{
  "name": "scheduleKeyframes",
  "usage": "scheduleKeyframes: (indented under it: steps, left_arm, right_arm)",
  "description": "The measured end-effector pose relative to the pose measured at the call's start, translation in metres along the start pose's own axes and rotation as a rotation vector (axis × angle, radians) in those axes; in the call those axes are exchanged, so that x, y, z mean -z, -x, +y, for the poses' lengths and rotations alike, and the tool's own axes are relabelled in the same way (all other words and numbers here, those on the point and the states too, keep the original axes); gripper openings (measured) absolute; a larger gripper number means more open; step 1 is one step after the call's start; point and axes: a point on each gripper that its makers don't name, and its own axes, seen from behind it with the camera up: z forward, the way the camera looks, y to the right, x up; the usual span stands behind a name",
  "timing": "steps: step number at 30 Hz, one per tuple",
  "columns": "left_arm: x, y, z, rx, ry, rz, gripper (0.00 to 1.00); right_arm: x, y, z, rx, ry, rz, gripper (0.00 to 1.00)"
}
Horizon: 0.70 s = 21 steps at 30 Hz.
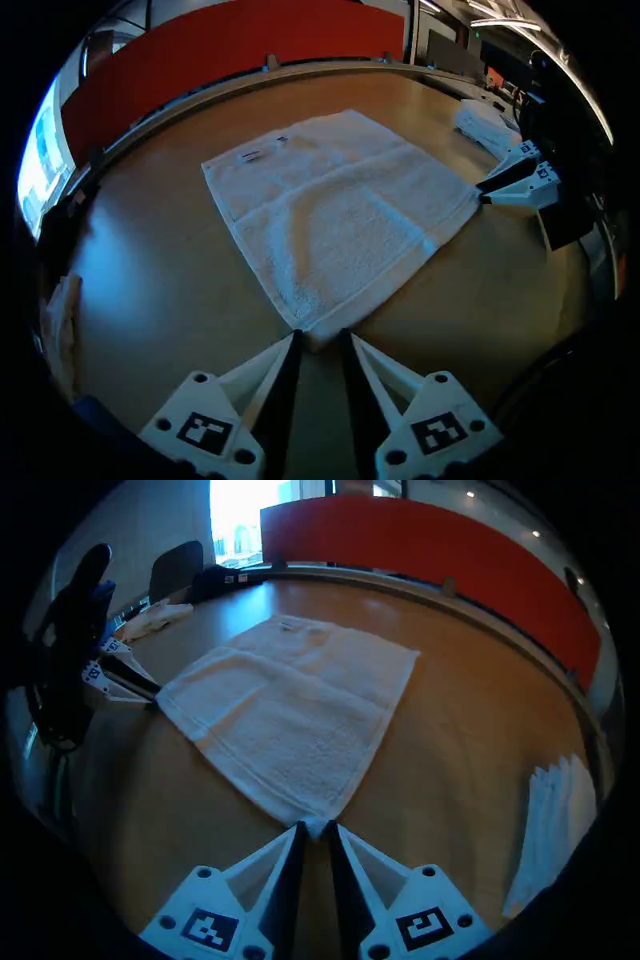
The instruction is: Fold towel
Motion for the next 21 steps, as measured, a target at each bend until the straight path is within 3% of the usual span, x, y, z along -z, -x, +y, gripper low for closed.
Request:
scheduleKeyframes:
  steps: [7,21]
  left_arm:
    - [0.0004,0.0009,-0.0048,0.026,-0.023,-0.004,0.13]
    - [0.0076,-0.0061,-0.0071,0.062,-0.022,0.015,0.12]
  right_arm:
    - [-0.0002,0.0006,-0.0024,0.003,-0.004,-0.003,0.17]
    - [0.0041,-0.0094,-0.0070,-0.017,-0.015,0.021,0.14]
